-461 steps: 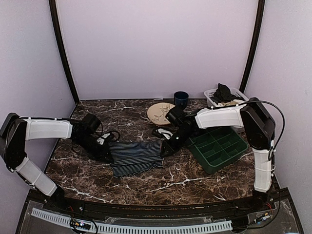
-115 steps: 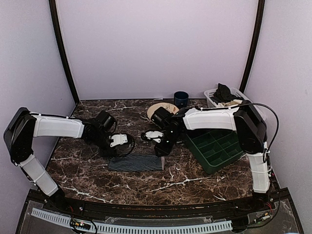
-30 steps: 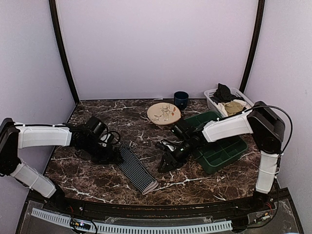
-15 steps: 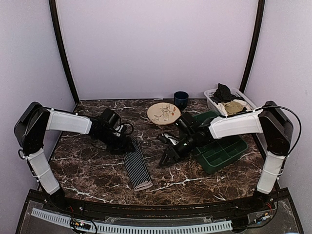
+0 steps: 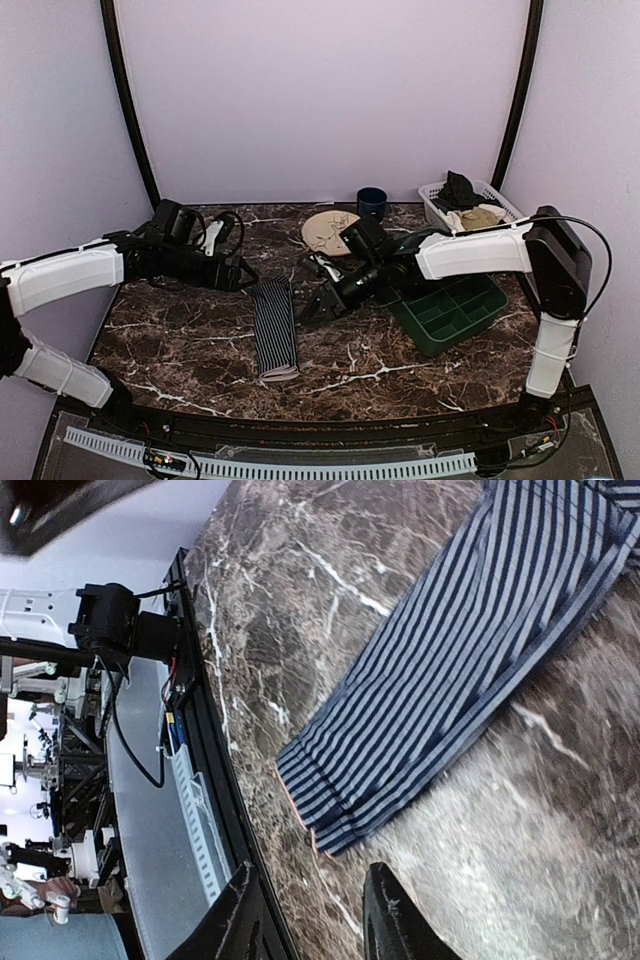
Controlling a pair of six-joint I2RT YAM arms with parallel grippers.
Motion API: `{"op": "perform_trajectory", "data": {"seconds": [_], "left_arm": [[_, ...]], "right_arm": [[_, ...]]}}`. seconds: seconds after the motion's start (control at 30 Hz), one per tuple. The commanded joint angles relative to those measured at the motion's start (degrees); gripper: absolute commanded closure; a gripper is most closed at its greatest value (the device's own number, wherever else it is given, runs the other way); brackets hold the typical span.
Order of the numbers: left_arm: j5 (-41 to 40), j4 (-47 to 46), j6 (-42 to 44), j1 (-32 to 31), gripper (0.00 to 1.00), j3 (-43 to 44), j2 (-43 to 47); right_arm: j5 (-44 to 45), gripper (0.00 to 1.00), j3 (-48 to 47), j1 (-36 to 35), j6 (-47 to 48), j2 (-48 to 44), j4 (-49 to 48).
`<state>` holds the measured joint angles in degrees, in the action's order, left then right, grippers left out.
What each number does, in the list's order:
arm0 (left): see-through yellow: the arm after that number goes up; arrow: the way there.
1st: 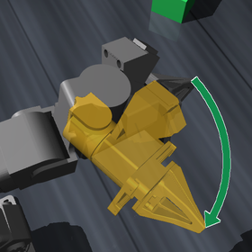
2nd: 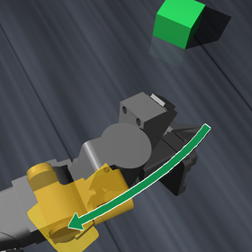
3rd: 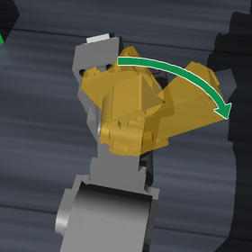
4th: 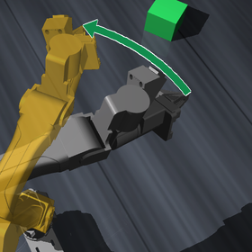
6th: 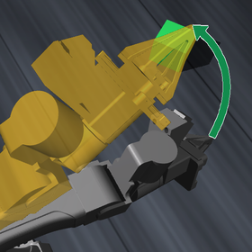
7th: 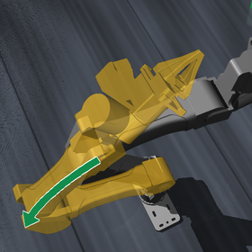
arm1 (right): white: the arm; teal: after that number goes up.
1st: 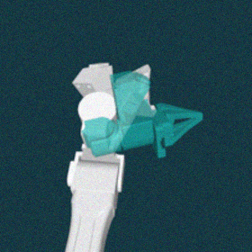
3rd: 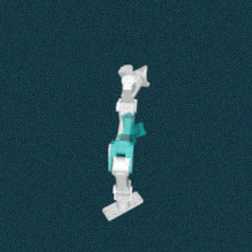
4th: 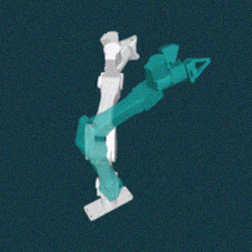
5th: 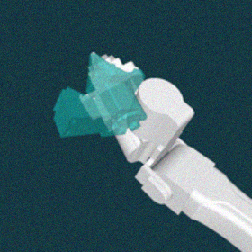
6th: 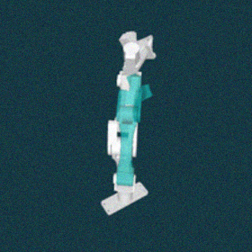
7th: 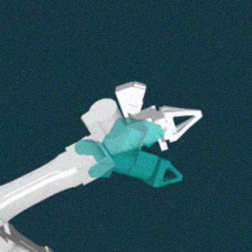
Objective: Roll the underwear
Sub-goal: Roll the underwear at the center of the board.
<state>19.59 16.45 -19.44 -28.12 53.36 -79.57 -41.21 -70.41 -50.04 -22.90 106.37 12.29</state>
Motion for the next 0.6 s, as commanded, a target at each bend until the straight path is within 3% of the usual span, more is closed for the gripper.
{"op": "perform_trajectory", "data": {"seconds": [0.0,0.03,0.1,0.13,0.33,0.57], "left_arm": [[-7.9,1.7,7.7,-8.5,0.06,-7.3,11.1],[-9.0,2.8,9.5,-10.5,0.06,-7.9,12.1],[-11.9,5.0,14.1,-14.8,0.06,-8.5,14.0],[-13.4,5.8,18.2,-16.9,0.06,-8.6,14.9],[-17.8,5.2,33.7,-27.3,0.16,-12.2,19.2],[-21.8,-2.6,41.2,-37.4,0.28,-16.9,11.4]], "right_arm": [[-1.4,0.66,-6.7,-3.1,-1.0,6.1,-4.9],[-1.4,0.66,-8.1,-3.7,-1.0,7.6,-4.9],[-6.9,0.82,-10.6,-4.8,-3.3,10.9,-4.5],[-7.7,0.84,-12.3,-5.3,-3.0,12.4,-4.0],[-10.0,0.92,-15.1,-6.6,-0.4,19.5,-1.7],[-9.0,0.97,-12.5,-6.4,2.5,24.3,-0.3]]}}
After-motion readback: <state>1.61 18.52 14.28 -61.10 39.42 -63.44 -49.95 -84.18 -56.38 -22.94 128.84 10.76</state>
